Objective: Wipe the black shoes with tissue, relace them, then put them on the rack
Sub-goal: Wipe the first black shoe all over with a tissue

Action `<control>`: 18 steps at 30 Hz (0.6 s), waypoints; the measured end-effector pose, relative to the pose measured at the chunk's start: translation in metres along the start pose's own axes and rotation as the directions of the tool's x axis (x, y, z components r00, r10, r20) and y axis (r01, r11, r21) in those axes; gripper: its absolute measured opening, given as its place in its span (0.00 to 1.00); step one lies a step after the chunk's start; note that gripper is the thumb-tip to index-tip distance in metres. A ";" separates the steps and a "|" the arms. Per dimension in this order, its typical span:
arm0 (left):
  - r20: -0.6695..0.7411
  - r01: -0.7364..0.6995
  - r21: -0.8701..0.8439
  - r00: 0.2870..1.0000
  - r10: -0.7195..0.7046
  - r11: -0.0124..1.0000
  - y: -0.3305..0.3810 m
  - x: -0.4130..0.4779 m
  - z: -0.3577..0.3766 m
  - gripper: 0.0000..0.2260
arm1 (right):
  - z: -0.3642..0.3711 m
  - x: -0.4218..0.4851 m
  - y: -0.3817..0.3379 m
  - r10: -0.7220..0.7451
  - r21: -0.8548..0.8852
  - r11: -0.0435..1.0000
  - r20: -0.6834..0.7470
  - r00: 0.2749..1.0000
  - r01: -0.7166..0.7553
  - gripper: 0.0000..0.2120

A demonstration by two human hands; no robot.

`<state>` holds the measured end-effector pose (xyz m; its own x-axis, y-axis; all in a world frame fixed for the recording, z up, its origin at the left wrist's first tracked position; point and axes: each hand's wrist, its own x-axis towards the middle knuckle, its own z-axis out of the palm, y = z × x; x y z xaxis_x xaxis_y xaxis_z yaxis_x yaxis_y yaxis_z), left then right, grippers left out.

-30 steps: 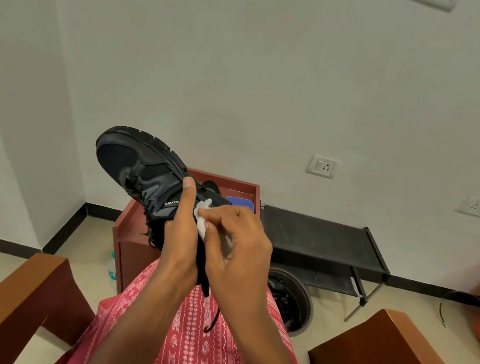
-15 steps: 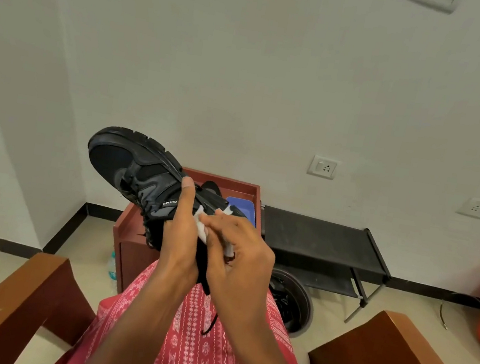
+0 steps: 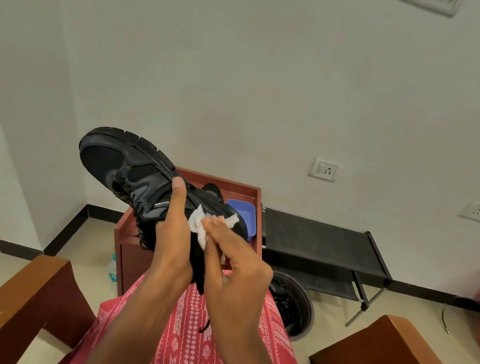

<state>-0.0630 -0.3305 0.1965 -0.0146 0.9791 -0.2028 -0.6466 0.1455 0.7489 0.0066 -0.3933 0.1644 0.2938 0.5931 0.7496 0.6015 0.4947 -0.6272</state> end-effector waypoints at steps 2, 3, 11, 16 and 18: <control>0.070 -0.010 0.026 0.997 0.008 1.000 -0.003 -0.001 0.001 0.27 | 0.004 0.014 -0.004 0.024 0.015 1.000 0.026 0.999 -0.025 0.14; 0.099 -0.017 0.037 0.995 0.013 0.999 -0.004 -0.002 0.002 0.25 | 0.006 0.019 -0.005 0.028 0.010 1.000 0.034 0.999 -0.028 0.14; 0.013 -0.028 0.011 1.000 0.028 1.000 0.003 -0.007 0.003 0.25 | -0.012 -0.011 0.005 -0.015 -0.048 0.999 0.095 0.995 0.020 0.18; -0.053 -0.056 0.031 0.997 0.057 0.998 0.000 -0.008 0.005 0.24 | -0.015 -0.027 0.007 0.036 -0.115 0.993 0.107 0.994 -0.023 0.23; -0.020 -0.024 0.018 1.000 0.024 1.000 0.001 -0.008 0.005 0.26 | -0.011 -0.012 0.003 0.051 -0.107 0.994 0.125 0.991 -0.037 0.21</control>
<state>-0.0597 -0.3371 0.2021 -0.0451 0.9793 -0.1973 -0.6321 0.1249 0.7647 0.0127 -0.4060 0.1553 0.2291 0.6920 0.6846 0.6664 0.4011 -0.6285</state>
